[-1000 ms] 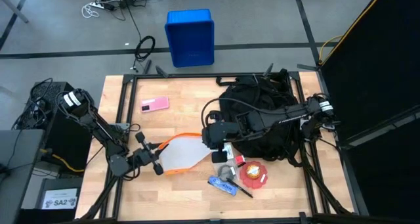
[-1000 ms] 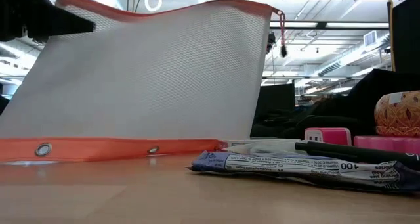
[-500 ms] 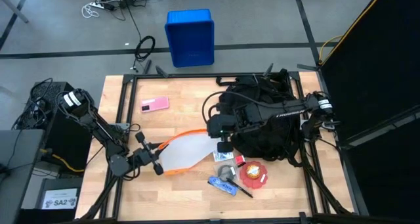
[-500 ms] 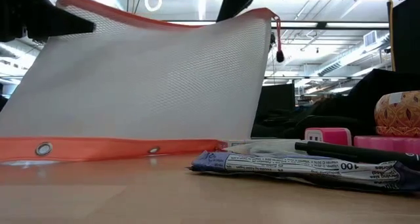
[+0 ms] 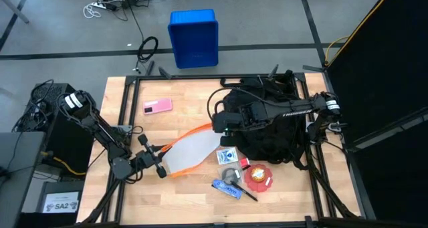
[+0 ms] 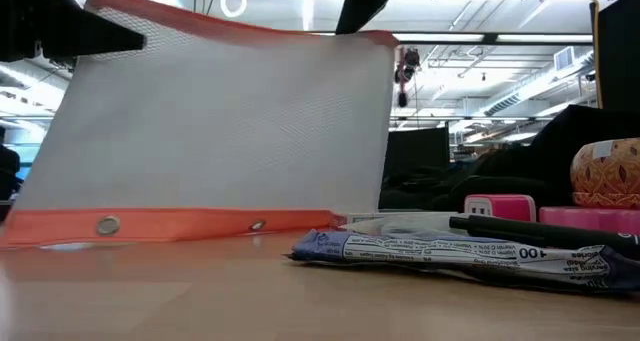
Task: Unpack backpack
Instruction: Prepare the zip bag to put the objects
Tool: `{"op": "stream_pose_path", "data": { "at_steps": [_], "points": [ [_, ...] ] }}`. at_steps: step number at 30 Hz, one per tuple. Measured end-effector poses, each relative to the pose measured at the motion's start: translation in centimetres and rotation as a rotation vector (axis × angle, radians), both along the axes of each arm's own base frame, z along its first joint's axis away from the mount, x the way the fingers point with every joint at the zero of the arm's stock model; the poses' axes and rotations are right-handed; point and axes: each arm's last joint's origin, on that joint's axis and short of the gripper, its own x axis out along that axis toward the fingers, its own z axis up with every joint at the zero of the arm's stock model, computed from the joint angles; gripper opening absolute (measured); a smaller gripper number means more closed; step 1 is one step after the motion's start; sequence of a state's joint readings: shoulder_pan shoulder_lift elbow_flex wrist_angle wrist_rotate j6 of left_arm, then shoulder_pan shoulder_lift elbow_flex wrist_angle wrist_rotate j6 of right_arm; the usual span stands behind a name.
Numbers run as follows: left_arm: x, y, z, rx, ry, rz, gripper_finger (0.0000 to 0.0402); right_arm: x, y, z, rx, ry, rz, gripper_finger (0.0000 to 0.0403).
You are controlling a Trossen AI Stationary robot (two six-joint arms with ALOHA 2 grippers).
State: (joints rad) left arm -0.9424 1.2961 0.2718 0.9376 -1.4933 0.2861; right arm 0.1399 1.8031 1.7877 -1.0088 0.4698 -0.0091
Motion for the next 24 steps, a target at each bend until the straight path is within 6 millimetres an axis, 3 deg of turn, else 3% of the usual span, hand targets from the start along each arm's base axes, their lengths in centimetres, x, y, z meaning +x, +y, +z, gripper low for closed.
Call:
{"op": "stream_pose_path", "data": {
  "at_steps": [3,13,18,24],
  "points": [
    [0.0,0.0,-0.2,0.007,0.006,0.001,0.0,-0.2,0.0,0.5,0.012,0.002,0.01,0.0001],
    [0.4,0.4,-0.2,-0.021,-0.011,0.028,0.0,-0.3,1.3,0.3,0.285,0.038,0.17,0.0],
    [0.4,0.4,-0.2,-0.03,-0.017,0.026,0.0,-0.3,1.7,0.3,0.268,0.038,0.179,0.0],
    [0.2,0.6,-0.5,-0.035,-0.025,0.072,0.0,-1.3,1.9,1.4,0.067,0.052,0.066,0.0]
  ]
}}
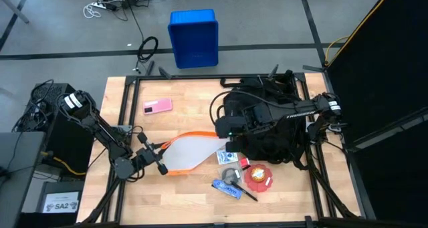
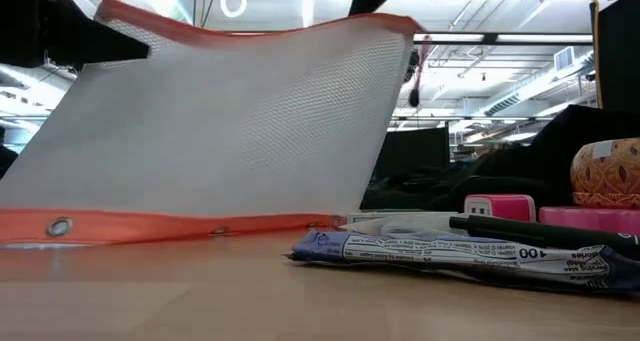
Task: Unpack backpack
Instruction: Prepare the zip bag to put the objects, then put the scented candle into the zip bag
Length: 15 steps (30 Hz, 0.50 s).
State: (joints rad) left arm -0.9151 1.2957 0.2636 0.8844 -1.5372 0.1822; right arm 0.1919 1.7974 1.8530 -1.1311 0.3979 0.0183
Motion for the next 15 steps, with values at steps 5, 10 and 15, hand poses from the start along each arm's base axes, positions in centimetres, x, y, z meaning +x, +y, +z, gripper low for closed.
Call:
{"op": "stream_pose_path", "data": {
  "at_steps": [5,10,15],
  "points": [
    [-0.9,0.7,-1.3,-0.021,-0.021,0.019,0.0,-2.1,1.3,2.3,0.023,-0.029,-0.04,0.0],
    [-1.1,1.0,-1.7,-0.031,-0.029,0.019,0.0,-3.5,2.9,2.4,0.055,-0.044,-0.034,0.0],
    [-1.1,1.0,-1.7,-0.026,-0.025,0.019,0.0,-4.0,4.2,-0.1,0.071,0.012,-0.071,0.0]
  ]
}}
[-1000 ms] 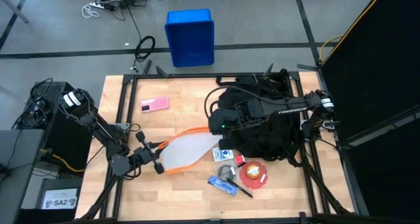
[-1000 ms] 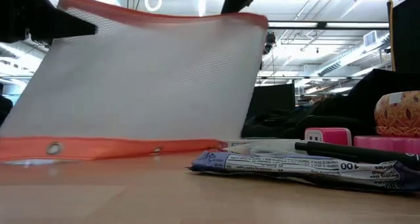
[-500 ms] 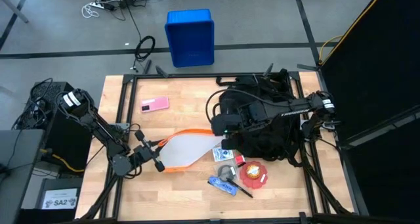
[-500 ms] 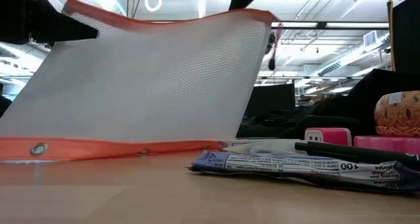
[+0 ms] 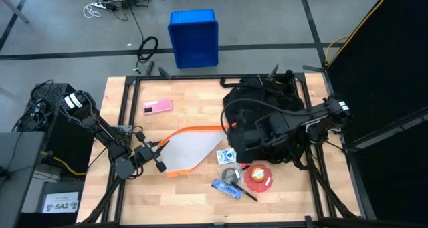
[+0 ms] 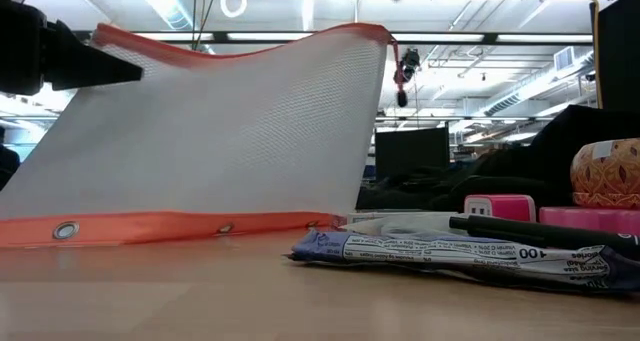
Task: Unpack backpack
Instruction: Put the scented candle into the zip bag
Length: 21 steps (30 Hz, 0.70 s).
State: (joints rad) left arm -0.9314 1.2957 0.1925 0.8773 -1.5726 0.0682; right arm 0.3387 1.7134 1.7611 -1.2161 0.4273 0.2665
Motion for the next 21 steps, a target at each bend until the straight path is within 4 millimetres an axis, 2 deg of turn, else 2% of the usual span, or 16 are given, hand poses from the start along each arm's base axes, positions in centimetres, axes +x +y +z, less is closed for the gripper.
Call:
{"op": "stream_pose_path", "data": {
  "at_steps": [6,10,14,18,21],
  "points": [
    [0.0,0.0,0.0,0.003,0.002,0.0,0.0,-1.5,0.9,-5.0,-0.014,0.13,-0.057,0.0012],
    [0.0,0.0,0.0,0.004,0.003,0.0,0.0,-3.9,1.6,-5.9,0.039,0.054,-0.062,0.0031],
    [0.0,0.0,0.0,0.005,0.004,-0.001,0.0,-6.7,1.4,-6.6,0.109,-0.104,-0.097,0.0051],
    [0.0,0.0,0.0,0.003,0.003,-0.002,0.0,-8.5,2.2,-9.8,0.274,-0.152,-0.014,0.0083],
    [0.0,0.0,0.1,-0.006,-0.001,-0.012,0.0,-9.7,3.2,-12.6,0.324,-0.137,0.037,0.0126]
  ]
}}
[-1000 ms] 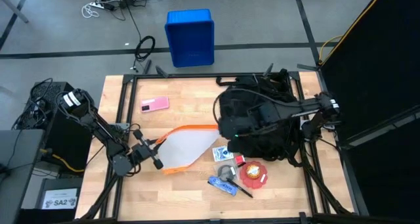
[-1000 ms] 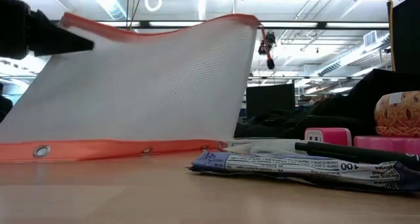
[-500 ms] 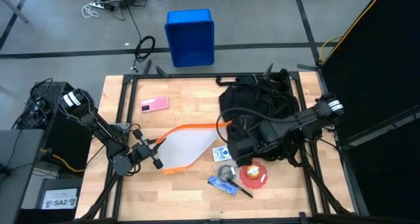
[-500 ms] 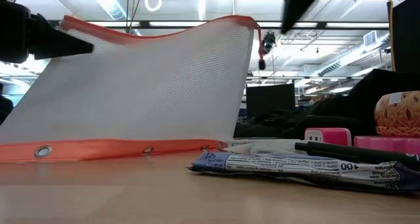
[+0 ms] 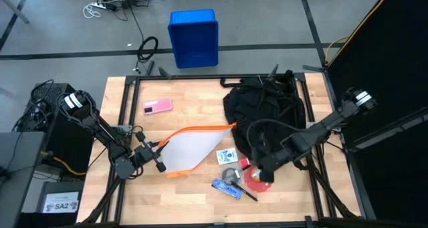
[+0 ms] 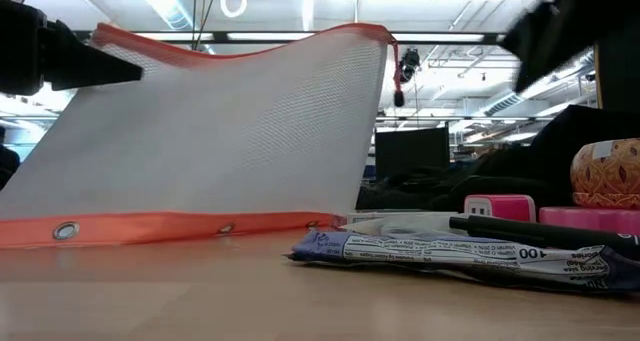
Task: Unpack backpack
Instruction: Put the scented candle into the zip bag
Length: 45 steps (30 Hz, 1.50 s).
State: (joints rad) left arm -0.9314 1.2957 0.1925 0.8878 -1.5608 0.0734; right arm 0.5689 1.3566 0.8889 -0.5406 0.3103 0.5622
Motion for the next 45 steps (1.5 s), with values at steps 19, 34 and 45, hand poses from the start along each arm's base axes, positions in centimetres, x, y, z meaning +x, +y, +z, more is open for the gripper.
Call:
{"op": "stream_pose_path", "data": {
  "at_steps": [19,34,45],
  "points": [
    [0.1,-0.1,0.0,-0.029,-0.014,-0.027,0.0,-1.3,3.4,-7.2,0.046,0.037,-0.085,0.0392],
    [0.1,-0.1,0.0,-0.036,-0.016,-0.035,0.0,-1.1,3.3,-8.6,0.088,0.132,-0.131,0.0257],
    [0.1,-0.1,0.0,-0.036,-0.015,-0.037,0.0,-0.2,3.0,-4.4,0.145,-0.013,-0.093,0.0258]
  ]
}}
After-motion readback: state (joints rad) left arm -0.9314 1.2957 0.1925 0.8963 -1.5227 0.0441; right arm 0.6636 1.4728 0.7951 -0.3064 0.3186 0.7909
